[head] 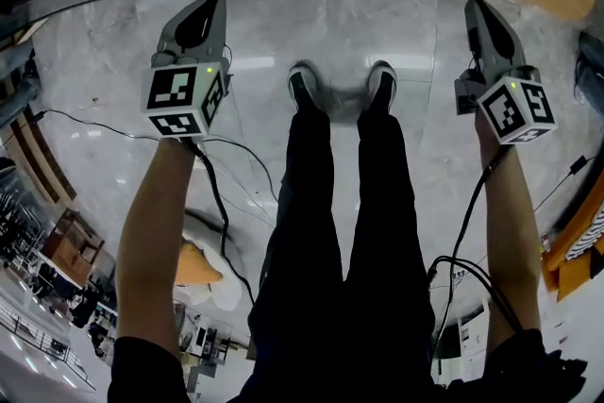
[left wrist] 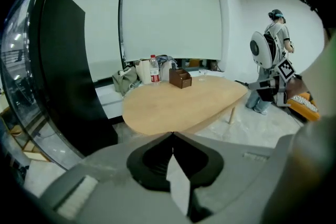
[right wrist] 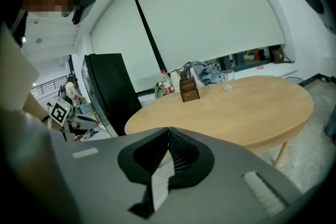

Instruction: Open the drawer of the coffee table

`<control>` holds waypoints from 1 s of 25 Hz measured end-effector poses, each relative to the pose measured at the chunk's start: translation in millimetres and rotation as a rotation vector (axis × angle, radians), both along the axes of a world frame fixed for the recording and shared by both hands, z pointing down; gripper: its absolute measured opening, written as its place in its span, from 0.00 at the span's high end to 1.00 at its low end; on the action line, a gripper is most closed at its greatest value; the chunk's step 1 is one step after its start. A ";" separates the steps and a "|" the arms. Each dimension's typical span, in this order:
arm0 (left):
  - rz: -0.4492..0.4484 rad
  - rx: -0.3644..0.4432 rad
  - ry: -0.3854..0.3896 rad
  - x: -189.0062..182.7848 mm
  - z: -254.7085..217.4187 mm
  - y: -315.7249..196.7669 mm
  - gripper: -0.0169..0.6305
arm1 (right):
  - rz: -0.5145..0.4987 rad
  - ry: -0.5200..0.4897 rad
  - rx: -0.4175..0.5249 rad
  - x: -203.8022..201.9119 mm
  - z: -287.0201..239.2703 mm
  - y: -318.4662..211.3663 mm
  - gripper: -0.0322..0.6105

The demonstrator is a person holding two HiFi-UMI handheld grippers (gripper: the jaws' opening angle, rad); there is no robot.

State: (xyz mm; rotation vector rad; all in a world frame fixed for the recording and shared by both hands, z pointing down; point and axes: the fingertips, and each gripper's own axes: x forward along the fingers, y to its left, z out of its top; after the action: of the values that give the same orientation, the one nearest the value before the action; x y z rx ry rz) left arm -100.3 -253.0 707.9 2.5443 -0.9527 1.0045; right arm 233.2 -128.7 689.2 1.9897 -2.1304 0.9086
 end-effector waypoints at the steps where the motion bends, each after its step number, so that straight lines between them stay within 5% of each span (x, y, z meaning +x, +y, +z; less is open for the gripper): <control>1: -0.002 -0.009 0.006 2.2 13.2 0.3 0.97 | 0.001 -0.021 0.003 -1.9 14.3 -2.5 0.94; 5: -0.014 -0.055 0.034 8.9 54.3 8.4 0.91 | -0.020 -0.134 0.001 -25.4 59.6 -6.5 0.83; 10: -0.044 -0.095 0.056 14.4 93.9 1.9 0.73 | -0.079 -0.215 0.001 -48.0 106.2 -9.9 0.75; 18: -0.003 -0.062 0.042 22.5 147.8 -34.6 0.70 | -0.111 -0.248 0.002 -52.1 172.9 -32.9 0.67; 25: -0.093 -0.058 0.082 19.8 177.3 -72.9 0.55 | -0.009 -0.395 0.091 -20.8 214.1 -60.2 0.55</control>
State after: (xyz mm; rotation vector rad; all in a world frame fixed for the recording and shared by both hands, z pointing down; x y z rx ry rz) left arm -80.4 -325.9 885.2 2.4494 -0.9949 0.8813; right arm 212.4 -188.9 903.3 1.9718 -2.4142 1.3208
